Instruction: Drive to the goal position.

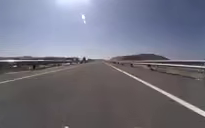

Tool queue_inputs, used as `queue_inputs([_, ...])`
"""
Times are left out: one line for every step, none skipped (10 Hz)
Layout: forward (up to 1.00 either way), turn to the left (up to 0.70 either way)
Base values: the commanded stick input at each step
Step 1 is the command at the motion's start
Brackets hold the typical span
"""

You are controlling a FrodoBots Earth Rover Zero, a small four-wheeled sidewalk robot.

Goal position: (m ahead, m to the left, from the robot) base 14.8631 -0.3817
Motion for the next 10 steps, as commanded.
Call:
queue_inputs([1.00, 0.00])
queue_inputs([1.00, 0.00])
queue_inputs([1.00, 0.00])
queue_inputs([1.00, 0.00])
queue_inputs([1.00, 0.00])
queue_inputs([1.00, 0.00])
queue_inputs([1.00, 0.00])
queue_inputs([1.00, 0.00])
queue_inputs([1.00, 0.00])
queue_inputs([1.00, 0.00])
